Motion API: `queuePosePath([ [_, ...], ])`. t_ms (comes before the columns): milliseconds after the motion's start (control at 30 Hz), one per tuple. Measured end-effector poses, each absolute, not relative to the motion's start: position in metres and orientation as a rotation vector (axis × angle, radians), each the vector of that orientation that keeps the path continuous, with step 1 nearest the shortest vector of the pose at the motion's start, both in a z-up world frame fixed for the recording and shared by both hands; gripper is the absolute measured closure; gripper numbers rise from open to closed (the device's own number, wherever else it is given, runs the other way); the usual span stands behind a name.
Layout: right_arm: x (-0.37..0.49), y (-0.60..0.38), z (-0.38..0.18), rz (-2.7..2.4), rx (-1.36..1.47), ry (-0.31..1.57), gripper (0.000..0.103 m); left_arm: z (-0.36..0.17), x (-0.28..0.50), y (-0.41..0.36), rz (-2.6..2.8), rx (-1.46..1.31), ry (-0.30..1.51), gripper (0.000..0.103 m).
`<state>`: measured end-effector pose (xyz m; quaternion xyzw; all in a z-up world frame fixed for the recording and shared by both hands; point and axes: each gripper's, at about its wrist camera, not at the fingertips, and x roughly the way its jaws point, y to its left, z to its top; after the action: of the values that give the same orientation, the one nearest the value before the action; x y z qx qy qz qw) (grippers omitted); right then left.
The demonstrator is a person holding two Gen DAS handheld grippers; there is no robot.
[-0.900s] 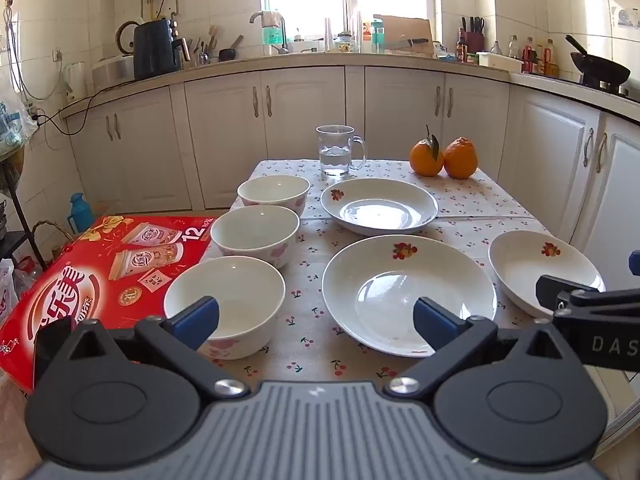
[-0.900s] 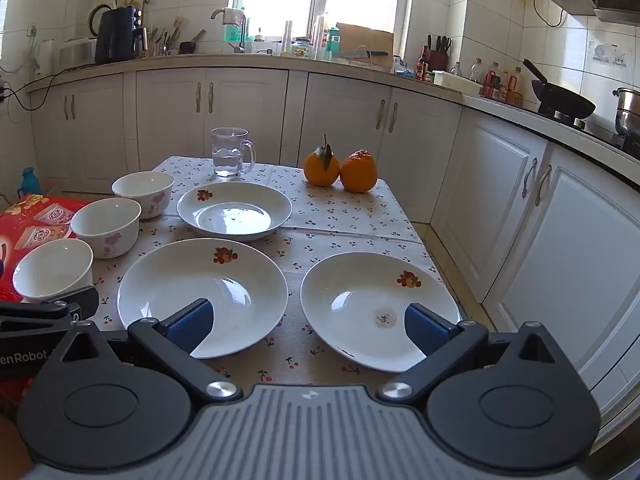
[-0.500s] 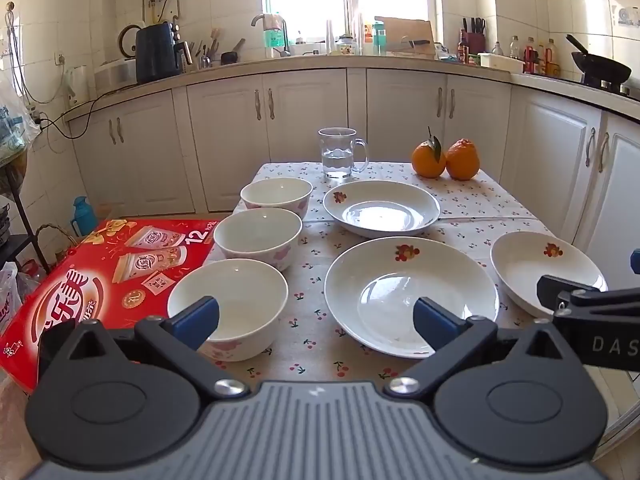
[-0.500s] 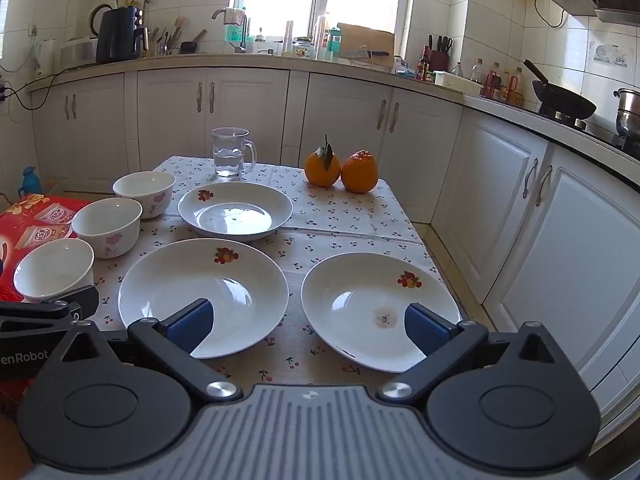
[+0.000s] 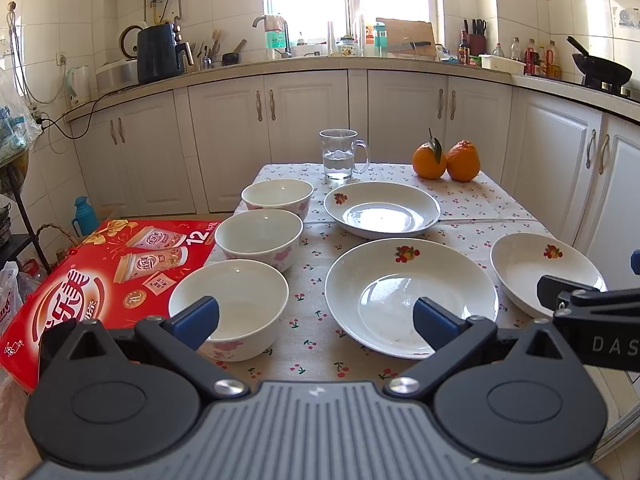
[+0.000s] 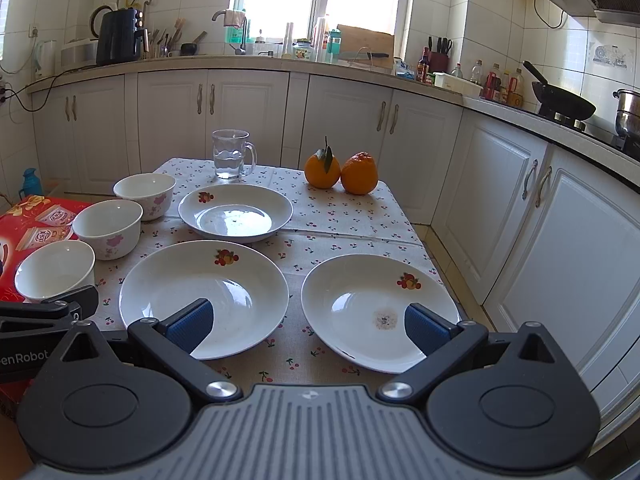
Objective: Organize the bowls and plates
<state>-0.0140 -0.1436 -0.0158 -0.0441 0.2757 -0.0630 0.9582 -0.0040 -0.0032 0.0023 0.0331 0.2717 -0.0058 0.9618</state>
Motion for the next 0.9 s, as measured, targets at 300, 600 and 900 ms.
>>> queuePosePath([
  [300, -0.0140, -0.1438, -0.0153, -0.126, -0.089, 0.559, 0.000, 0.0027, -0.0046, -0.0026, -0.010, 0.068, 0.549, 0.001],
  [600, -0.0152, -0.1450, -0.0141, -0.126, -0.089, 0.557, 0.000, 0.0031, -0.0049, -0.0028, -0.010, 0.069, 0.548, 0.001],
  [900, -0.0153, -0.1449, -0.0137, -0.127, -0.090, 0.556, 0.000, 0.0032, -0.0049, -0.0025, -0.010, 0.068, 0.548, 0.001],
])
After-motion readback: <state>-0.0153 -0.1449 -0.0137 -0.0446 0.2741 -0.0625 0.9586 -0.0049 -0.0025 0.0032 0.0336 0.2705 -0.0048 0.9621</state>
